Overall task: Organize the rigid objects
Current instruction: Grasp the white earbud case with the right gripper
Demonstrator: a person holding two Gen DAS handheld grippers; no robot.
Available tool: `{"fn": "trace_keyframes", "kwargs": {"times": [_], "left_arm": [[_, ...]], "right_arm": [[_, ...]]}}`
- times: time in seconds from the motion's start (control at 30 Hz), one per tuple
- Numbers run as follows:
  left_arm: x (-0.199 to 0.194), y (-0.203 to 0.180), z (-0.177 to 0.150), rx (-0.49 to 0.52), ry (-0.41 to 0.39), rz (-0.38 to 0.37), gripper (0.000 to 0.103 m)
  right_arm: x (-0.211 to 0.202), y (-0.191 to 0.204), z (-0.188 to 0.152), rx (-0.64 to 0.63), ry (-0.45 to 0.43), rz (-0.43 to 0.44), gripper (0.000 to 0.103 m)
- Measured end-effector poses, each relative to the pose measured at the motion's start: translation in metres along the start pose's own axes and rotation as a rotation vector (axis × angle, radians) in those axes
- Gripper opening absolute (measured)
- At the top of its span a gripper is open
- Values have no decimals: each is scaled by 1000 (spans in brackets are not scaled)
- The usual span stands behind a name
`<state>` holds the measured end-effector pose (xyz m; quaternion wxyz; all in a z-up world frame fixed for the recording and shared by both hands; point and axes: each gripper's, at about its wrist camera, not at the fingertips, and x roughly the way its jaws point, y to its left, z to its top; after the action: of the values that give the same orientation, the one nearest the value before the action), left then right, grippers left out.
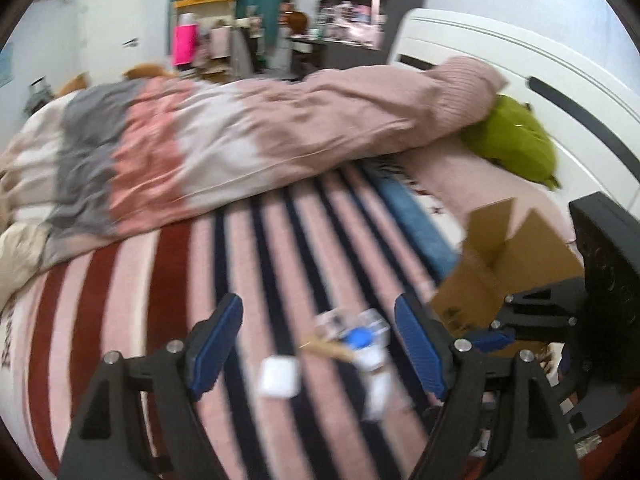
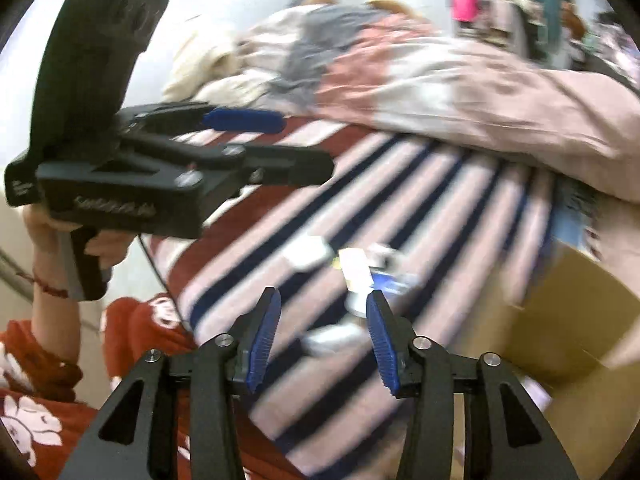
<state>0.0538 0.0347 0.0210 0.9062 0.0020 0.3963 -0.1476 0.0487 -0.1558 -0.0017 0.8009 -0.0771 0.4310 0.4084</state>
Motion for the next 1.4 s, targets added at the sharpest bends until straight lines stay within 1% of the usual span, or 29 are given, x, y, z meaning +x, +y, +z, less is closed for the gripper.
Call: {"fn": "trace_keyframes", "kwargs": {"times": [0.03,0.07,0.13,0.23,0.33,0.43,0.5,0.53,0.57,0.63,0.83,0.9,0.93,0.97,1.1,1.17,1.3,1.4], "left_arm": [[-1,15,-10,-12,1,18,76],[1,19,-15,-17,2,26,76],[4,41,-31,-40,7,40,76],[14,59,-49,-75,22,51,76],[20,71,-64,-100,39,53,76],[26,81,-76,-126,59,68,76],[27,86,-83,-144,70,74,76],[28,90,-86,-153,75,76,76],[28,92,-88,-160,79,79,76],[27,98,-91,-170,83,85,76],[24,109,-97,-204,80,87,76],[22,111,-99,-212,83,89,76],[22,111,-99,-213,85,88,76],[21,111,-99,-213,85,86,76],[17,104,-95,-206,79,67,76],[15,98,-91,-196,73,51,76],[8,80,-77,-173,55,-21,76],[4,59,-62,-159,42,-102,76]], "right_arm": [[16,10,3,-14,15,27,44],[29,17,5,-23,30,47,44],[59,27,7,-31,62,79,44],[108,29,6,8,114,90,45],[142,24,3,53,129,61,52],[174,16,4,73,126,11,53],[185,12,5,100,126,7,53],[191,10,6,121,123,19,53],[195,10,8,140,120,31,55],[204,11,12,161,104,11,57],[220,23,26,166,63,-85,57],[222,27,27,159,61,-134,44],[222,30,28,142,59,-170,40],[223,32,29,131,57,-176,39],[211,38,26,94,46,-162,39],[201,42,26,70,34,-136,39],[169,53,25,9,-24,-91,39],[133,60,26,-30,-87,-46,39]]}}
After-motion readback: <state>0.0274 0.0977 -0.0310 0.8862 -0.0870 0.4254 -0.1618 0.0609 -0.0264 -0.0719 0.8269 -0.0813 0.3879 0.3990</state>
